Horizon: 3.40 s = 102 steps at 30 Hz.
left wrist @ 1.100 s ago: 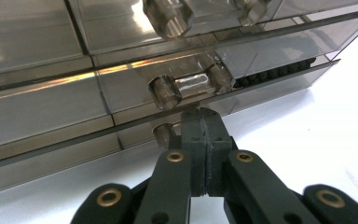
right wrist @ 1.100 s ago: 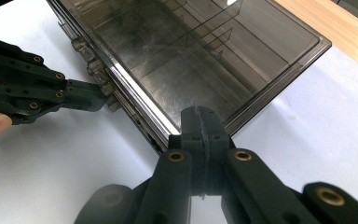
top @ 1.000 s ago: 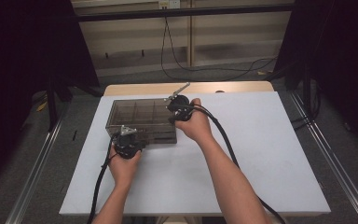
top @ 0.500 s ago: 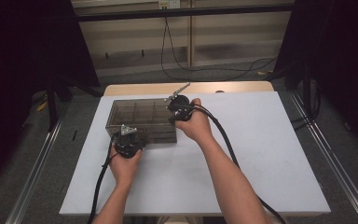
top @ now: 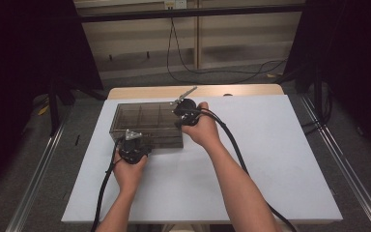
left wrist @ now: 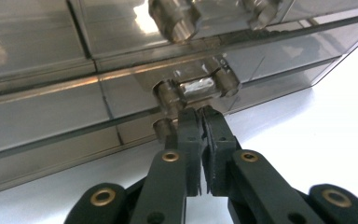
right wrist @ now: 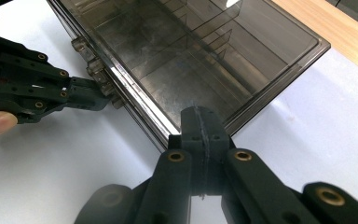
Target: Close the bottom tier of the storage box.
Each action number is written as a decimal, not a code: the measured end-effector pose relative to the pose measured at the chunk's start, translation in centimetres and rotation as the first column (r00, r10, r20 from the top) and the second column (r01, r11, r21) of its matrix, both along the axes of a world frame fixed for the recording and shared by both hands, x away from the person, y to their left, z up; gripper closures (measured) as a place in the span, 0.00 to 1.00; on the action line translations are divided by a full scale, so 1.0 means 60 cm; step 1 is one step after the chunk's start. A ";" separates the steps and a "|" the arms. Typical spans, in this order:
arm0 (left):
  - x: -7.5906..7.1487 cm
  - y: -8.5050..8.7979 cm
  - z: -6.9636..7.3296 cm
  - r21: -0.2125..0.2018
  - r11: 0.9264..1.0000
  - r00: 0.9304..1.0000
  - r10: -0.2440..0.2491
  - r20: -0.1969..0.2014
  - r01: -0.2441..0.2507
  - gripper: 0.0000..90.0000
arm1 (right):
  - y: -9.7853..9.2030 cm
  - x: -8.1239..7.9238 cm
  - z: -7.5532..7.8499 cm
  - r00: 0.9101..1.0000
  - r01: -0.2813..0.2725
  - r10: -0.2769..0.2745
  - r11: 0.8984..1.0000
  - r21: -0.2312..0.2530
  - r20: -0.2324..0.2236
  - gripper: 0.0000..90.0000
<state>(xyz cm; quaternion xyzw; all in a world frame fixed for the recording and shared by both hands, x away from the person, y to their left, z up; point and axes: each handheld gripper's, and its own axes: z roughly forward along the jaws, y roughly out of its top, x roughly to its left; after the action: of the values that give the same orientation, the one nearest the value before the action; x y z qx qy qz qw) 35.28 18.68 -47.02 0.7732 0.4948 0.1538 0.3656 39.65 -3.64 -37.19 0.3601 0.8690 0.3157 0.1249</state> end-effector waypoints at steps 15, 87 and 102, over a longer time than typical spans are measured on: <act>-0.012 0.000 0.010 -0.018 1.000 1.000 -0.015 0.001 0.015 0.87 | -0.006 -0.001 -0.003 1.000 0.018 -0.018 0.999 0.029 0.010 0.97; -0.038 0.014 0.039 -0.057 0.994 0.993 -0.093 0.071 0.097 0.27 | -0.070 -0.078 0.006 0.999 0.027 -0.028 0.998 0.049 0.019 0.45; -0.042 0.015 0.042 -0.050 0.994 0.993 -0.095 0.064 0.099 0.20 | -0.097 -0.102 0.000 0.999 0.026 -0.027 0.998 0.062 0.021 0.36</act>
<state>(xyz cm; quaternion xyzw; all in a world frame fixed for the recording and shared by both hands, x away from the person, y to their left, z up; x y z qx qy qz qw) 32.75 19.56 -44.50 0.7813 0.4492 0.1464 0.4078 33.54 -9.45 -37.20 0.3717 0.8527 0.3443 0.1272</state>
